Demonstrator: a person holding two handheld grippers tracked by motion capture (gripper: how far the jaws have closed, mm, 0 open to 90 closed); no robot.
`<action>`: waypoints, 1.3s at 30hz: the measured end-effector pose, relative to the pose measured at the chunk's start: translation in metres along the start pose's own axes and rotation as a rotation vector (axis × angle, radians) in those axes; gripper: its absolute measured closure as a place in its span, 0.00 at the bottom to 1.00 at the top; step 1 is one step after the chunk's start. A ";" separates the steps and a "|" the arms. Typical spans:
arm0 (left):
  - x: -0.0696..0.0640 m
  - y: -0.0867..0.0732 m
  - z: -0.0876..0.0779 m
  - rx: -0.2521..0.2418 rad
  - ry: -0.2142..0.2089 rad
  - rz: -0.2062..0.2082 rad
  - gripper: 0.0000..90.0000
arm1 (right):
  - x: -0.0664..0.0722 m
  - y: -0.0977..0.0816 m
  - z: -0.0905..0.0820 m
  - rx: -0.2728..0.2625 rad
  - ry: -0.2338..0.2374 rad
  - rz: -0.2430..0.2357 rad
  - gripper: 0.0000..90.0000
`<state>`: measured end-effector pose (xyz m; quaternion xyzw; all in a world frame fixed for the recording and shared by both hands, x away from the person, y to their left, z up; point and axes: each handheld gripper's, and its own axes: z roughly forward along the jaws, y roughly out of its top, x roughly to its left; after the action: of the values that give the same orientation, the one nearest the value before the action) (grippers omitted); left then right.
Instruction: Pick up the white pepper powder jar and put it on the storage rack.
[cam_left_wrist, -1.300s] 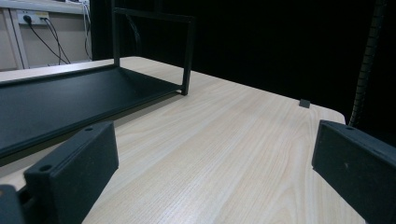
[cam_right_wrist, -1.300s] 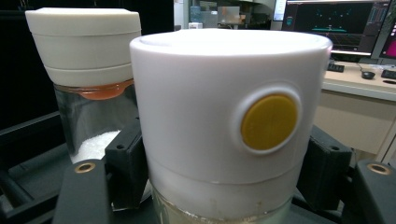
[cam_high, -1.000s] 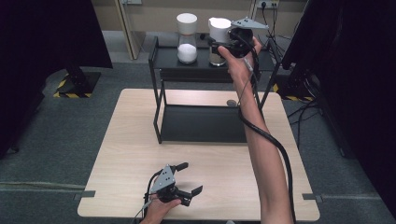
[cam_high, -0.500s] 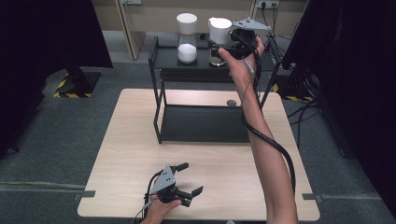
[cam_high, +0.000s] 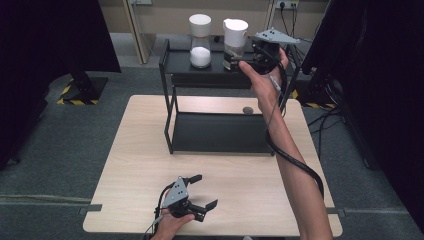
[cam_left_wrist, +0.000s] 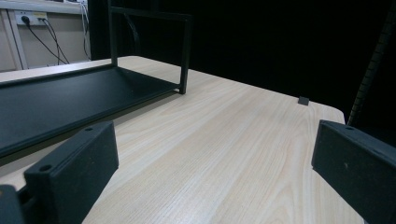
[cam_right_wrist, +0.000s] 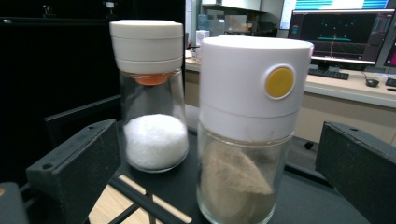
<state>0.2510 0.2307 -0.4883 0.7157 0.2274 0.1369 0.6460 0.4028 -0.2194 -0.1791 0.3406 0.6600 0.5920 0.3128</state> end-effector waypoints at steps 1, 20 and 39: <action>0.000 0.000 0.000 0.000 0.000 0.001 0.00 | 0.001 0.000 -0.002 -0.002 0.006 -0.003 0.01; 0.001 0.000 0.000 0.002 0.005 0.001 0.00 | 0.005 -0.026 -0.040 -0.049 0.079 0.013 0.01; 0.000 -0.001 0.001 0.005 0.010 0.001 0.00 | 0.004 -0.074 -0.083 -0.064 0.141 -0.014 0.01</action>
<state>0.2511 0.2298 -0.4892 0.7167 0.2308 0.1401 0.6430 0.3271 -0.2687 -0.2445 0.2832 0.6635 0.6332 0.2805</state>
